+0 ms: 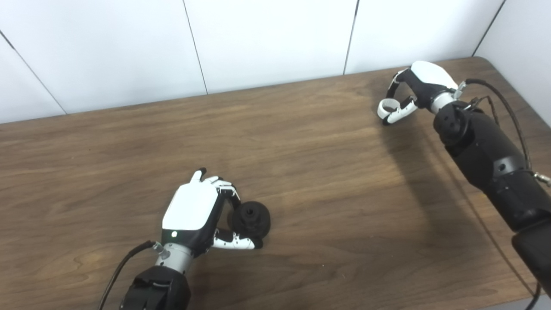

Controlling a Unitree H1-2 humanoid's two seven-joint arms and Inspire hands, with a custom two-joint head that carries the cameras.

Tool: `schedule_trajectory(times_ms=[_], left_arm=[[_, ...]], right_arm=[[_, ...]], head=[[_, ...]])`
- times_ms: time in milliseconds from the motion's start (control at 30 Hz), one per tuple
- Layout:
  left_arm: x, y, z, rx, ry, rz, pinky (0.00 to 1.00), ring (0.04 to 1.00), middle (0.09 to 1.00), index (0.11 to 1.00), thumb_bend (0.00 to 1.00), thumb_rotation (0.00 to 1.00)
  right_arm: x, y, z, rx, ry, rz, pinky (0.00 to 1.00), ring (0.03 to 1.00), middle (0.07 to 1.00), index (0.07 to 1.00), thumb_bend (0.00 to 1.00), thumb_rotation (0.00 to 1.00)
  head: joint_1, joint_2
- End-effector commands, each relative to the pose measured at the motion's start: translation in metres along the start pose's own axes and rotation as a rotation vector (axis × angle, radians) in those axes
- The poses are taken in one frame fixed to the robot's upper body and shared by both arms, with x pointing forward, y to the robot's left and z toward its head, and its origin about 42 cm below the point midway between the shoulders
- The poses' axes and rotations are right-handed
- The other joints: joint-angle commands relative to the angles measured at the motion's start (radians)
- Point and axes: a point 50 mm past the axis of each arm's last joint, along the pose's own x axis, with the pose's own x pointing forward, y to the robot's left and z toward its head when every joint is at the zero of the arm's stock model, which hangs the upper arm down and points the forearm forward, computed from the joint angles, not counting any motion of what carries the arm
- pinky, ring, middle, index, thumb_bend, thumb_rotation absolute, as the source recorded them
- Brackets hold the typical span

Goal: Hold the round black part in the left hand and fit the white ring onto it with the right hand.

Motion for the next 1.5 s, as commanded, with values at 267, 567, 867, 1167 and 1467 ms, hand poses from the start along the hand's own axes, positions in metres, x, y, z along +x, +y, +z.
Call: schedule_trajectory(times_ms=[267,567,867,1167,1467], left_arm=[[-0.004,-0.008,-0.006,0.032,0.037,-0.048,1.00,0.861,0.763,0.484,0.52,0.06],[-0.002,-0.011,-0.003,0.036,0.031,-0.046,1.00,0.856,0.757,0.483,0.52,0.06],[-0.001,-0.013,0.002,0.040,0.028,-0.044,1.00,0.854,0.757,0.483,0.52,0.06],[0.001,-0.015,0.008,0.027,0.034,-0.047,1.00,0.857,0.758,0.483,0.52,0.06],[0.003,-0.017,0.013,0.023,0.034,-0.052,1.00,0.859,0.759,0.484,0.52,0.06]], right_arm=[[-0.013,-0.033,0.049,-0.075,-0.189,-0.076,1.00,0.946,0.851,0.486,0.52,0.13],[-0.036,-0.039,0.103,-0.086,-0.358,-0.063,1.00,0.939,0.837,0.483,0.52,0.13],[-0.069,-0.040,0.150,-0.117,-0.530,-0.028,1.00,0.937,0.827,0.483,0.53,0.14],[-0.101,-0.041,0.182,-0.117,-0.661,0.004,1.00,0.944,0.831,0.483,0.53,0.13],[-0.129,-0.036,0.204,-0.120,-0.765,0.059,1.00,0.944,0.840,0.483,0.53,0.13]], head=[[0.012,0.000],[0.026,-0.001],[0.047,0.003],[0.070,0.009],[0.090,0.013]])
